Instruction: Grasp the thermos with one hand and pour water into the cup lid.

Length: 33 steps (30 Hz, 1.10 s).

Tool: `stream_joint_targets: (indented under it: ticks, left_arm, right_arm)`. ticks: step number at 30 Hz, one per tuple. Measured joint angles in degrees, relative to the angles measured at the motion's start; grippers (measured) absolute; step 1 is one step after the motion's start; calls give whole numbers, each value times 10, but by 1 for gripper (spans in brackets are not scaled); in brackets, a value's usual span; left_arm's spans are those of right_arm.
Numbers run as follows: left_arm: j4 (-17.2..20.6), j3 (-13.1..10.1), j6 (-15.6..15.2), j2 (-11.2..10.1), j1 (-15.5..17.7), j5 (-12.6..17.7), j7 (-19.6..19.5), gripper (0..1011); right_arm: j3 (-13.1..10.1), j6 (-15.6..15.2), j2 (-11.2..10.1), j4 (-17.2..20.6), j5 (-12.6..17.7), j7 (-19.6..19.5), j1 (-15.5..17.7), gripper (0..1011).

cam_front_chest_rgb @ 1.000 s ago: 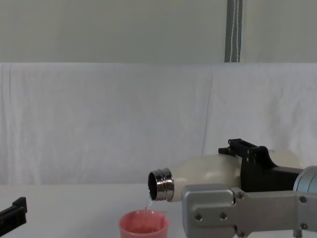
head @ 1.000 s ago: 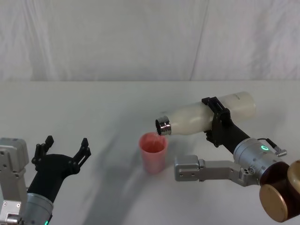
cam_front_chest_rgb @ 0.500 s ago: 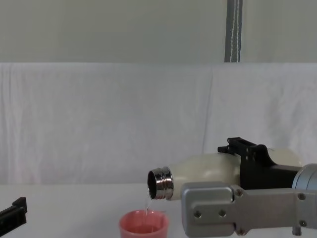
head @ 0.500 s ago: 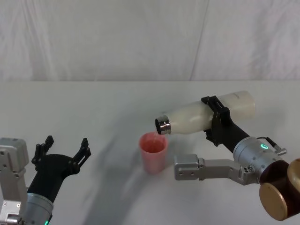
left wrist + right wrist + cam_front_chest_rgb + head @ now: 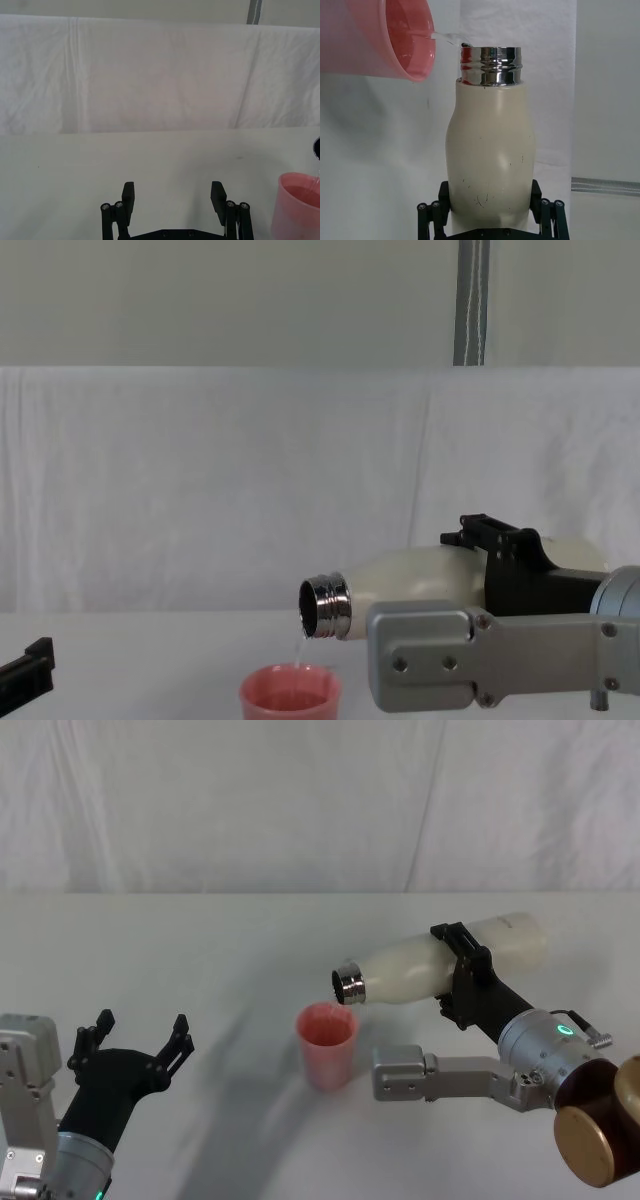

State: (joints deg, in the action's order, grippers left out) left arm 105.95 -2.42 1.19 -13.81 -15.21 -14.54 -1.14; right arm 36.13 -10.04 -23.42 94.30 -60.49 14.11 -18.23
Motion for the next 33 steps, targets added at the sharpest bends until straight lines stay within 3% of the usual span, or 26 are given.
stream_joint_targets:
  ticks: [33]
  left_arm:
    - [0,0,0,0,0,0,0,1001]
  right_arm:
    - [0,1,-5,2,-3,0,-4,950]
